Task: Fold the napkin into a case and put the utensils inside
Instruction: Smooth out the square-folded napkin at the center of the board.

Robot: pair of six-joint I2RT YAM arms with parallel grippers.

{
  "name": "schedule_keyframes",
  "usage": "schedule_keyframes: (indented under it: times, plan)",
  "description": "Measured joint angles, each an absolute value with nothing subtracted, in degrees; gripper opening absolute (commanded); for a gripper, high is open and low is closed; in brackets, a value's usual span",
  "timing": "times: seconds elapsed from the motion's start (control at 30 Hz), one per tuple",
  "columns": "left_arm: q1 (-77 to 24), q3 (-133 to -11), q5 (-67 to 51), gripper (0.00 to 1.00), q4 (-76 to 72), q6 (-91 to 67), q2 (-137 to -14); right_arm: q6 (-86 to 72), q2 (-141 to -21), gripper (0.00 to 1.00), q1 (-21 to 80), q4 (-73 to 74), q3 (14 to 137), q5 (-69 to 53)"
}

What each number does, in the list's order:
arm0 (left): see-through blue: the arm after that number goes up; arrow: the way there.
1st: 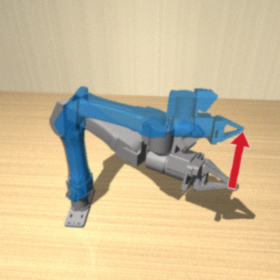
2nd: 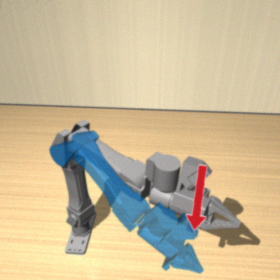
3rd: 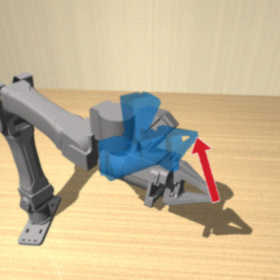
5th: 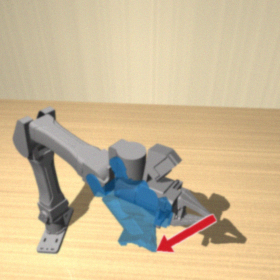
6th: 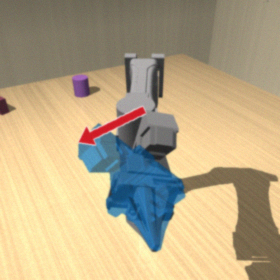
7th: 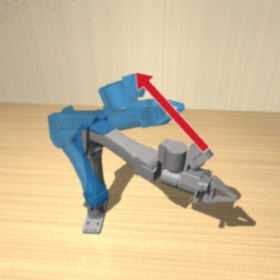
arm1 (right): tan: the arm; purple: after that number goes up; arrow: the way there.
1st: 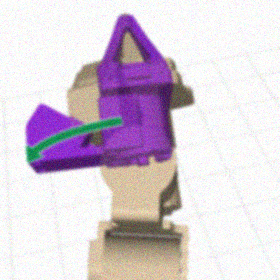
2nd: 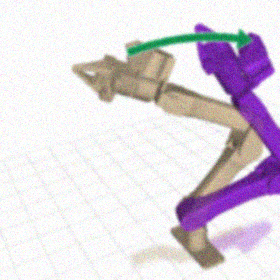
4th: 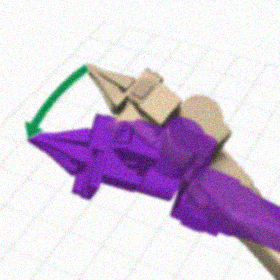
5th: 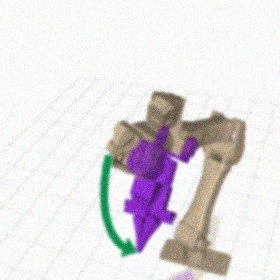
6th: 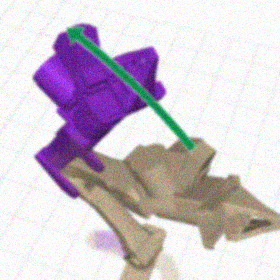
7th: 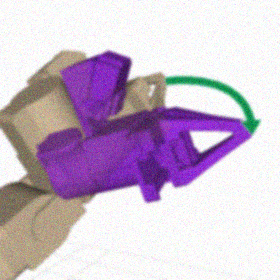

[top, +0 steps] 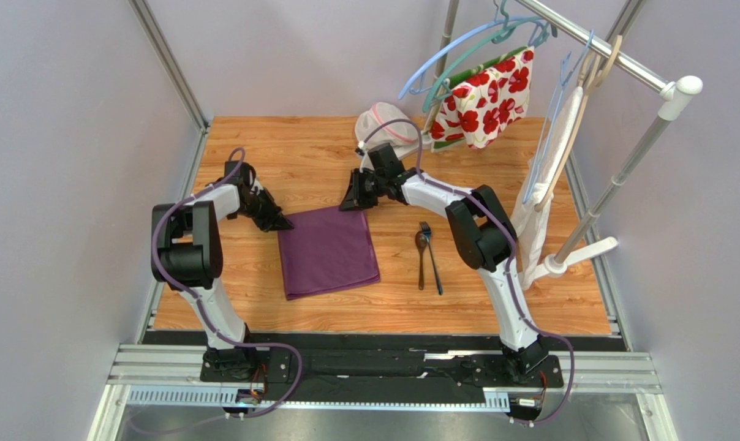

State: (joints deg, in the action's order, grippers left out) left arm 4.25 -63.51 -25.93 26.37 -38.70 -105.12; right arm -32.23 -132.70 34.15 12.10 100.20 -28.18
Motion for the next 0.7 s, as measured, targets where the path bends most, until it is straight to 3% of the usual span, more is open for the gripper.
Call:
schedule_keyframes:
  times: [0.43, 0.7]
  plan:
    - [4.95, -74.13, -21.23, 0.01, 32.16, -35.9, -113.1, -34.7, -136.97, 0.19, 25.63, 4.32, 98.61, -33.85]
    - [4.99, -74.67, -22.44, 0.03, 35.53, -32.6, -109.73, -33.95, -135.63, 0.31, 26.2, 7.09, 98.61, -32.4]
